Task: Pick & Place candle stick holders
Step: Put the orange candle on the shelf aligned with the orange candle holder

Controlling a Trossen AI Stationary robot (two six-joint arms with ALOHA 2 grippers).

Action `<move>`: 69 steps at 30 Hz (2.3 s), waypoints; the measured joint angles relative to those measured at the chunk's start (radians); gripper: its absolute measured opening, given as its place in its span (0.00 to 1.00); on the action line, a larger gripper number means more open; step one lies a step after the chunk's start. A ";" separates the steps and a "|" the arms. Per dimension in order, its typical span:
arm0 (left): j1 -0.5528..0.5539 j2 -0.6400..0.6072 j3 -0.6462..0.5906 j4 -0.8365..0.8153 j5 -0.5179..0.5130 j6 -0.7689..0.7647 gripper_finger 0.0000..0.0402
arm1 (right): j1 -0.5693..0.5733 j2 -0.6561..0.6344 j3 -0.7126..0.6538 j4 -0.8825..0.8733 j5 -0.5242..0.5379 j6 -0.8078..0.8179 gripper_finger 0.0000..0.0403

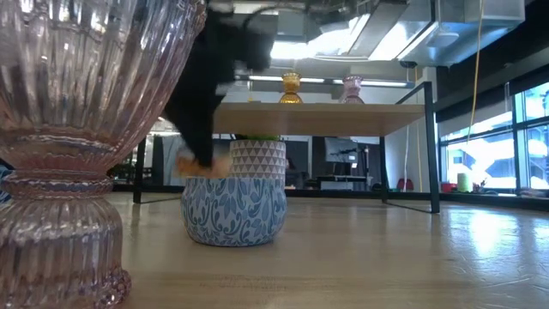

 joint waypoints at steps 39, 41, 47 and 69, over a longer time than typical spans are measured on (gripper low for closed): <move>0.461 0.008 0.607 -0.282 0.400 0.433 0.01 | -0.042 -0.055 0.039 0.000 0.048 -0.068 0.42; 0.459 0.025 0.606 -0.283 0.426 0.449 0.01 | -0.047 -0.055 0.039 0.003 0.048 -0.078 0.42; 0.434 0.073 0.606 -0.273 0.442 0.488 0.01 | -0.065 -0.057 0.039 0.040 0.046 -0.127 0.42; 0.472 0.082 0.606 -0.238 0.503 0.500 0.01 | -0.071 -0.057 0.039 0.074 0.036 -0.154 0.42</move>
